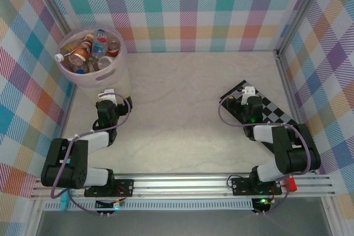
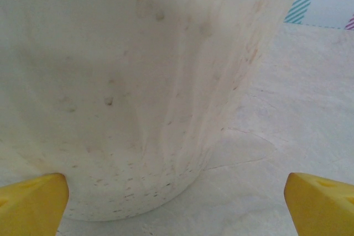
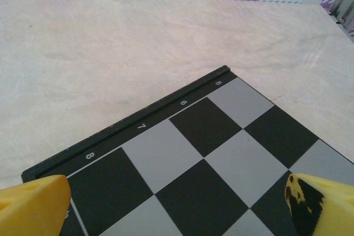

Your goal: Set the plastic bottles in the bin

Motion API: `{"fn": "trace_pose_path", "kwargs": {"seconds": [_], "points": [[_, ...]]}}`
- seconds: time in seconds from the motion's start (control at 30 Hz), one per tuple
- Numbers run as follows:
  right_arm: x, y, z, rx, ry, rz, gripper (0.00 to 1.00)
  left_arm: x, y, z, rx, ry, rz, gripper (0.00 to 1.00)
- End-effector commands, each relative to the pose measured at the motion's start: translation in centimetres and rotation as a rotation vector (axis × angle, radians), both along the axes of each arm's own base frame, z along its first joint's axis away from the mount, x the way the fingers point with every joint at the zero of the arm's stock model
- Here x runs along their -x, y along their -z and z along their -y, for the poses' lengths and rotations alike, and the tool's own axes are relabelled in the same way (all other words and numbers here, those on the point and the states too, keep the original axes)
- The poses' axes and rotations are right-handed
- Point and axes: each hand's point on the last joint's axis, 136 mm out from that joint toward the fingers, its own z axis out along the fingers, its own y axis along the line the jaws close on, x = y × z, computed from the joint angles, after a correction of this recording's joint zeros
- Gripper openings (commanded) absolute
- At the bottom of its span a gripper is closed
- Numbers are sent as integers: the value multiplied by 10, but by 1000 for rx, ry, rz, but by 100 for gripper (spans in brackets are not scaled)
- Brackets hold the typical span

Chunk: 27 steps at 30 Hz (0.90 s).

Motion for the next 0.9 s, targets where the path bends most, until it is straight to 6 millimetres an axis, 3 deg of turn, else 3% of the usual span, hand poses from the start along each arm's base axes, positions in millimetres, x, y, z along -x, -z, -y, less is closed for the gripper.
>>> {"fn": "trace_pose_path", "kwargs": {"seconds": [0.0,0.5,0.87], "points": [[0,3,2,-66,-1,38,100,-4,3,1,-9,1,32,100],[-4,4,3,-68,2,34,99,-17,31,9,-19,44,-22,100],[-4,4,3,-70,-1,30,99,-19,33,5,-19,19,-34,100]]}}
